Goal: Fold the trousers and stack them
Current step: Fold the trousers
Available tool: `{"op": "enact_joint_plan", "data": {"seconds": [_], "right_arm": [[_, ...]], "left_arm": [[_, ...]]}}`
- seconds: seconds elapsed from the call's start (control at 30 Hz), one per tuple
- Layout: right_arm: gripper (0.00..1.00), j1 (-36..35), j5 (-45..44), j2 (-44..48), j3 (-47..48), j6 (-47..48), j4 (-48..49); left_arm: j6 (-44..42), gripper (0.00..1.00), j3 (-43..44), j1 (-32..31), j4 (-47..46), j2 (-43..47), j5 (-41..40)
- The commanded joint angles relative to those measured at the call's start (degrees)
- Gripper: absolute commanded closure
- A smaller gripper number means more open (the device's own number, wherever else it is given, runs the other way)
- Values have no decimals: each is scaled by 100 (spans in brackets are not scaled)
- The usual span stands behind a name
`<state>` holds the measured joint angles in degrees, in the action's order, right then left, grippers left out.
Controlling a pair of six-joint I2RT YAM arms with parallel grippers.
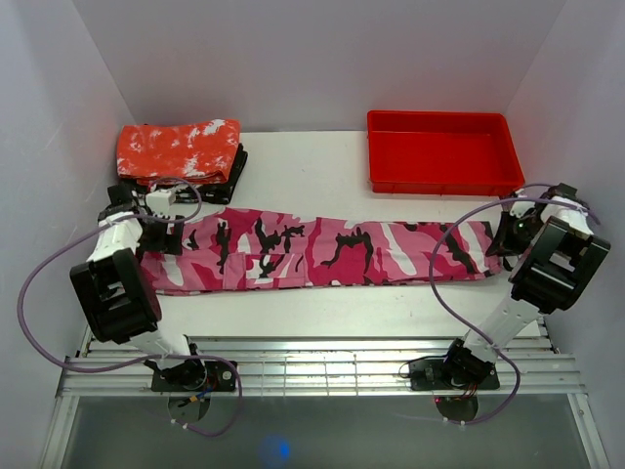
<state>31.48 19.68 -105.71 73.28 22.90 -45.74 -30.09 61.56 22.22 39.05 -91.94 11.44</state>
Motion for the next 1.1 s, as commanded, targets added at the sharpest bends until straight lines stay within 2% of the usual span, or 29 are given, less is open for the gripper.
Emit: {"op": "enact_joint_plan", "data": {"seconds": [0.0,0.13,0.23,0.37,0.47,0.5,0.6,0.67,0.8,0.9,0.93,1.07], "right_arm": [[92,567,-193,464,705,505,-470],[92,754,8,560,1074,821,-830],[92,701,604,779,1215,805,-1111],[92,105,1326,1104,997,427,-1193],[92,-782,1652,1473,697,-91,-869],[92,-1280,1714,1553,645,-405,-762],[92,-2204,1934,1729,530,-864,-332],[92,-2619,2153,1764,407,-1356,-42],[92,-3953,2268,1607,205,-2095,828],[92,-4657,2408,1440,-146,-2745,1697],[92,-4825,2374,1352,-225,-2877,2126],[92,-5547,2277,1009,-340,-3221,2683]], "left_arm": [[169,2,269,19,190,799,621],[266,2,374,19,375,1116,859],[284,2,252,46,472,1170,868],[266,2,24,133,586,925,1044],[372,8,-117,195,525,679,1088],[389,9,-196,213,473,617,1088],[495,10,-354,248,332,414,1123],[556,10,-443,257,253,370,1132],[653,9,-689,257,-19,414,1158],[697,2,-794,257,-20,431,1299],[714,2,-803,257,-29,449,1308],[750,2,-874,257,-29,484,1413]]}}
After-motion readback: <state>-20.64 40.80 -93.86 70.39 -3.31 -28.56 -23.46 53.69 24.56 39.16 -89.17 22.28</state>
